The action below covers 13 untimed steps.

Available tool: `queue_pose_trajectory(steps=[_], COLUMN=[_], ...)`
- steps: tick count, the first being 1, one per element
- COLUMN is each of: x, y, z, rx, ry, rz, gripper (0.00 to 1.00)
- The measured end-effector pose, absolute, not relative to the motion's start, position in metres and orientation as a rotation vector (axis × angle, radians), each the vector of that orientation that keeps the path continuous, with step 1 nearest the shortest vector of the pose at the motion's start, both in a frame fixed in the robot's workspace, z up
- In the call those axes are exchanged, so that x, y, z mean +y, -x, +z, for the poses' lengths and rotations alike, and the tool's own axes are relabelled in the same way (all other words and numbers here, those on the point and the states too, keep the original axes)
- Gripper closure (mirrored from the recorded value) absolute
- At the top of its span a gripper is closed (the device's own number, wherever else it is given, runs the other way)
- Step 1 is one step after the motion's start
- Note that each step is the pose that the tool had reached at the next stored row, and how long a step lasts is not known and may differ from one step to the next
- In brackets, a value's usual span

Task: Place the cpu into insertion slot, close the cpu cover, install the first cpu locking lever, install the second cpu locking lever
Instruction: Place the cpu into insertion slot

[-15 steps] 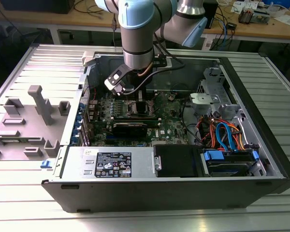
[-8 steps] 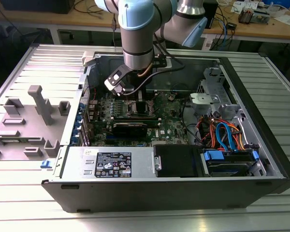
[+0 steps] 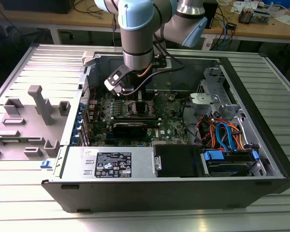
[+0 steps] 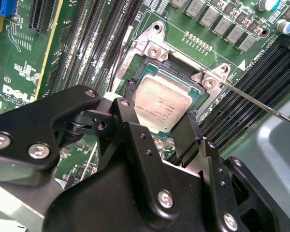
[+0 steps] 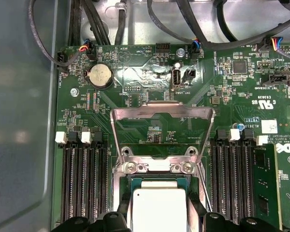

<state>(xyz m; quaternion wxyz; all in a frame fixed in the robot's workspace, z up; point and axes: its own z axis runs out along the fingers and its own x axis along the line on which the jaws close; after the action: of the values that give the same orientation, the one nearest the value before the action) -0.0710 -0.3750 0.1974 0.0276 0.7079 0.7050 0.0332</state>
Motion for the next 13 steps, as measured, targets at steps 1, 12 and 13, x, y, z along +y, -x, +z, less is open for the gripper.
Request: queue_pose_trajectory(steps=[1,12,13], x=[-0.3750,-0.3749,-0.3747], y=[0.0710,0.0710,0.0709], z=[0.1972,0.1967,0.1964], rx=[2.176,2.175,2.176], ry=[-2.186,-2.187,-2.187], rz=[0.102,0.104,0.105], gripper=[0.46,0.46,0.45])
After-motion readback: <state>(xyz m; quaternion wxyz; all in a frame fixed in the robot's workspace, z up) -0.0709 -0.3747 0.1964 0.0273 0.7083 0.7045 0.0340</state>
